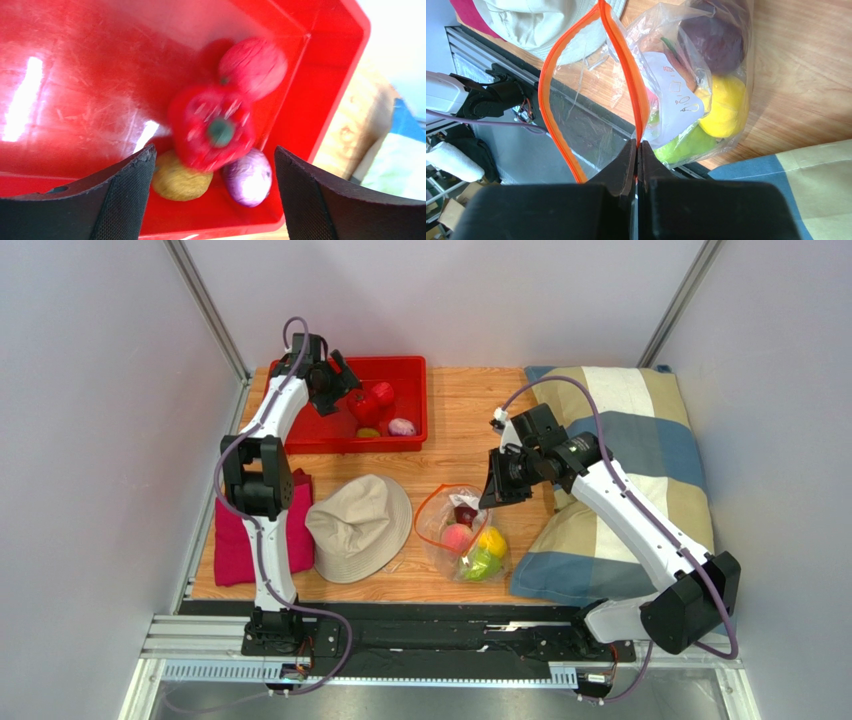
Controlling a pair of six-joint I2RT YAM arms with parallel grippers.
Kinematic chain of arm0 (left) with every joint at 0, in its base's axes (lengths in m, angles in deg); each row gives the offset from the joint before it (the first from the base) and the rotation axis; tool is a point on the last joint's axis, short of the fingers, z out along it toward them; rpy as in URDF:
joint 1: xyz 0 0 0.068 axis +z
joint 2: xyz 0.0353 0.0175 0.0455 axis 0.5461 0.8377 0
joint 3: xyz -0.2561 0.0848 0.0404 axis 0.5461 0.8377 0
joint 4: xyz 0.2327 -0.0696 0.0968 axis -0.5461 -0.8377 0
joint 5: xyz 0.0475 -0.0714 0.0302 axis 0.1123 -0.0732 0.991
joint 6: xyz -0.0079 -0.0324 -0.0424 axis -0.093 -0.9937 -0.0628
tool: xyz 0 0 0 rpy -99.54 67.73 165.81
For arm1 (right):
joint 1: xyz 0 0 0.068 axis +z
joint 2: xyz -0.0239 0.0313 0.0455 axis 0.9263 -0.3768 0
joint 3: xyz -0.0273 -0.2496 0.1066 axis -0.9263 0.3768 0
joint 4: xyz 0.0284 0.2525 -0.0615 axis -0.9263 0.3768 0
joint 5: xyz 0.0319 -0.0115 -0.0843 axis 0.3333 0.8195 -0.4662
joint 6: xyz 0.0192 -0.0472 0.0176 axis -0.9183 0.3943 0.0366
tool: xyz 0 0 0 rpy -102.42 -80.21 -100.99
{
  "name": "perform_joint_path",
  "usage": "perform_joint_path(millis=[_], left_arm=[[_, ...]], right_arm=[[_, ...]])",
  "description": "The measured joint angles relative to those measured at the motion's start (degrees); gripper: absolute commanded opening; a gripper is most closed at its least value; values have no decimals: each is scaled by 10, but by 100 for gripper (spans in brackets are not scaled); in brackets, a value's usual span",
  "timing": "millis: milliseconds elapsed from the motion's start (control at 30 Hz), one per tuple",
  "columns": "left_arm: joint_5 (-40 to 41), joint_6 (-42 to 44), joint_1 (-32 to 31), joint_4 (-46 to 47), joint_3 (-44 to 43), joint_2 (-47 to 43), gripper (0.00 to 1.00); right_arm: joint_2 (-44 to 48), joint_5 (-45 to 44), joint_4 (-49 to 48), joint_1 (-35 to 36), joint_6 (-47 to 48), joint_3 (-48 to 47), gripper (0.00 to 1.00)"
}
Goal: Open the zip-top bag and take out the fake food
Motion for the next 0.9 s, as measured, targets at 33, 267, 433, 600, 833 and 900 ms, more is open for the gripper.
perform_joint_path(millis=[33,267,433,600,833,900], left_arm=[[0,6,0,-9,-5,2,91],[-13,53,-7,-28,65,-55,51],[-44,111,-85,-18,188,-224,33],[-64,163,-279,27,269,-383,18],[-46,169,-375,2,332,-432,3],[-33,169,-388,-8,338,-418,3]], right_arm=[[-3,-3,5,0,4,-9,0],[-16,-23,28,0,21,-58,0],[-23,-25,34,0,35,-60,0],[-43,-12,34,0,38,-61,0],[-61,40,28,0,20,-113,0],[-59,50,17,0,15,-122,0]])
